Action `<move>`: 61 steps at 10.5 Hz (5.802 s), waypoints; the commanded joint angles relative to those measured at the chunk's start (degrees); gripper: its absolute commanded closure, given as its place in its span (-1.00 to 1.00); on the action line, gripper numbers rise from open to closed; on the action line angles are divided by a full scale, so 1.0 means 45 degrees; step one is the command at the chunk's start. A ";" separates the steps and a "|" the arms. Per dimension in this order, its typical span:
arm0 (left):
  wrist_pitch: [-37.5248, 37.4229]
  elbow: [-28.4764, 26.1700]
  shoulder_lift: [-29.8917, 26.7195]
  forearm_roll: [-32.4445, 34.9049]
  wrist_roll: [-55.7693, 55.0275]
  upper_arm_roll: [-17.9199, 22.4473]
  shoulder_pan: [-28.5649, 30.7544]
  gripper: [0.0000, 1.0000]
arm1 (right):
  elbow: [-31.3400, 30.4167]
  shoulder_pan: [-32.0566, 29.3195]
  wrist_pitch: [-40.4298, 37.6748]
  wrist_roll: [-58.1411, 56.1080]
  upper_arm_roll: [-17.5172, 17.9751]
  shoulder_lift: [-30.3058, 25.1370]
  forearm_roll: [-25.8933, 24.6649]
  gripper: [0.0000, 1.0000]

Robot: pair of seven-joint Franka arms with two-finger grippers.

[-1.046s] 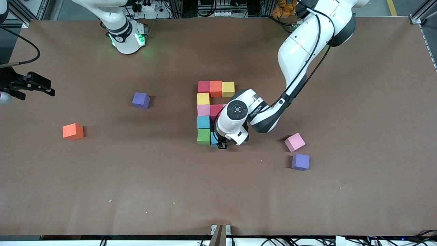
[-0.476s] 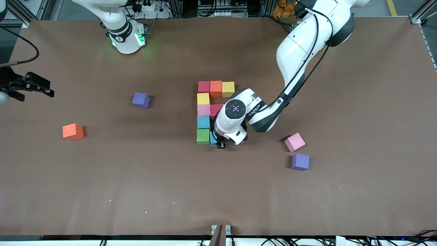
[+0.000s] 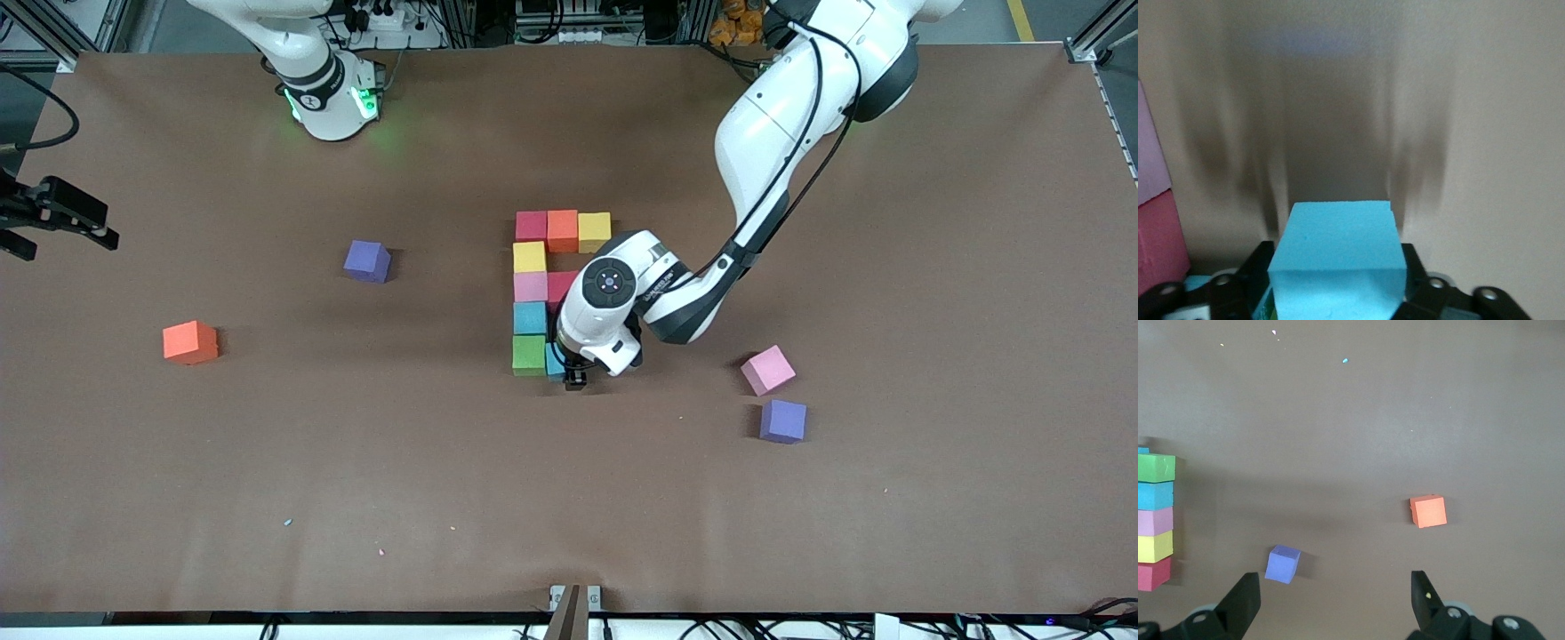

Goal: Arrange 11 blocks into digit 3
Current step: 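Open the left gripper to release the cyan cube and lift away, then move the left gripper to the pink cube beside the purple cube, then grasp the pink cube with the left gripper, then carry the pink cube with the left gripper to the cyan cube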

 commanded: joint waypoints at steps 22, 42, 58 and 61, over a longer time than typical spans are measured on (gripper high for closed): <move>-0.4494 -0.5884 -0.6094 -0.0066 1.7039 -0.0591 0.6873 -1.00 | 0.0225 -0.1108 0.0124 -0.0209 0.0250 -0.0039 0.0312 -1.00; -0.0623 -0.6590 -0.4199 0.0932 1.7181 -0.0552 0.7089 0.71 | 0.0107 -0.0463 -0.0266 0.0847 0.0230 0.0215 0.0372 -1.00; -0.0681 -0.1511 -0.1738 -0.1335 0.5133 0.0482 0.2421 0.91 | 0.0205 -0.0112 0.0007 0.0846 0.0308 0.0390 -0.0391 -1.00; -0.0546 -0.0636 -0.1330 -0.1335 0.3961 0.0542 0.2343 0.91 | 0.0147 -0.0073 -0.0129 0.0846 0.0308 0.0410 -0.0410 -1.00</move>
